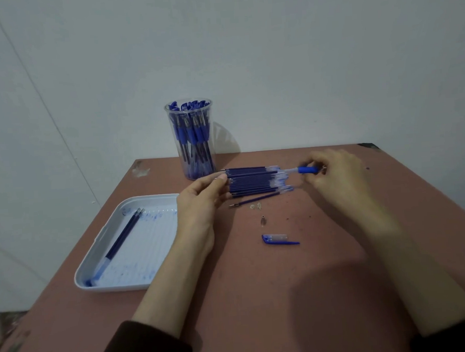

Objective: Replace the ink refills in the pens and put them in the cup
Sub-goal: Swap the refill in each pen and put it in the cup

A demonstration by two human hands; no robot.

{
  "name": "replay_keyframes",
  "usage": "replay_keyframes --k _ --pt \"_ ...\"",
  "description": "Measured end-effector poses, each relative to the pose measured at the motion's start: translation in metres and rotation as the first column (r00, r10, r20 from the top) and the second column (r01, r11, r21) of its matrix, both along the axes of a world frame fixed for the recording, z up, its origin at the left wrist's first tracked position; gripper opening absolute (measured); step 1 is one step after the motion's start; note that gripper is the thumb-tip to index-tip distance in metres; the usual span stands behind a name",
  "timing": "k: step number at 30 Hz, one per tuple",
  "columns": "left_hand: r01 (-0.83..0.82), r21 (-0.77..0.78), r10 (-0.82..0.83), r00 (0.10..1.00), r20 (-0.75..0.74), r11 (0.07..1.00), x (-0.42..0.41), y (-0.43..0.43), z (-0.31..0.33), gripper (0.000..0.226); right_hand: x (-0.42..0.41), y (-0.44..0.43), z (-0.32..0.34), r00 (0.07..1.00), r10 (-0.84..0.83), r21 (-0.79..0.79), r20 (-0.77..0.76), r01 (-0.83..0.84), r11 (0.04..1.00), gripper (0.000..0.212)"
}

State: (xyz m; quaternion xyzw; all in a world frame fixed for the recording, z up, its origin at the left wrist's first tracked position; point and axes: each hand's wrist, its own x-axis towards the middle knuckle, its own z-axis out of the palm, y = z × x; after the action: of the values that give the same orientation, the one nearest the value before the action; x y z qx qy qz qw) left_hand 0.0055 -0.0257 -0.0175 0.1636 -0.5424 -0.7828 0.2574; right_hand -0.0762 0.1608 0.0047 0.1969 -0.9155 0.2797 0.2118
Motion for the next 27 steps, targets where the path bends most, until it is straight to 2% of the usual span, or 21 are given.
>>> replay_keyframes --k 4,7,10,15,19,22,27 --pt "-0.096 -0.002 0.096 0.995 -0.028 0.995 0.001 -0.002 0.003 0.013 -0.009 0.012 -0.001 0.992 -0.129 -0.015 -0.003 0.129 0.992 0.023" --pt "-0.151 -0.21 0.156 0.988 0.01 0.966 0.001 -0.002 -0.001 0.015 -0.01 0.012 -0.003 0.993 -0.114 -0.036 0.038 0.116 0.993 0.023" --pt "-0.156 -0.443 0.191 0.981 0.037 0.883 -0.001 -0.001 -0.007 0.017 -0.007 0.008 -0.004 0.995 -0.08 -0.037 0.06 0.082 0.996 0.024" --pt "-0.13 -0.651 0.232 0.97 0.073 0.748 0.0 0.0 -0.01 0.013 -0.005 0.004 -0.005 0.996 -0.053 -0.047 0.065 0.056 0.997 0.025" --pt "-0.082 -0.831 0.249 0.966 0.07 0.55 0.002 0.002 -0.012 0.013 -0.003 -0.001 -0.009 0.998 -0.015 -0.041 0.061 0.018 0.999 0.024" --pt "-0.031 -0.91 0.278 0.956 0.093 0.413 -0.001 0.0 -0.017 0.014 0.001 -0.007 -0.012 0.998 0.029 -0.013 0.059 -0.029 1.0 0.02" --pt "0.011 -0.947 0.301 0.947 0.114 0.322 -0.003 -0.003 -0.023 0.018 0.007 -0.017 -0.017 0.993 0.113 -0.004 0.034 -0.113 0.994 0.019"
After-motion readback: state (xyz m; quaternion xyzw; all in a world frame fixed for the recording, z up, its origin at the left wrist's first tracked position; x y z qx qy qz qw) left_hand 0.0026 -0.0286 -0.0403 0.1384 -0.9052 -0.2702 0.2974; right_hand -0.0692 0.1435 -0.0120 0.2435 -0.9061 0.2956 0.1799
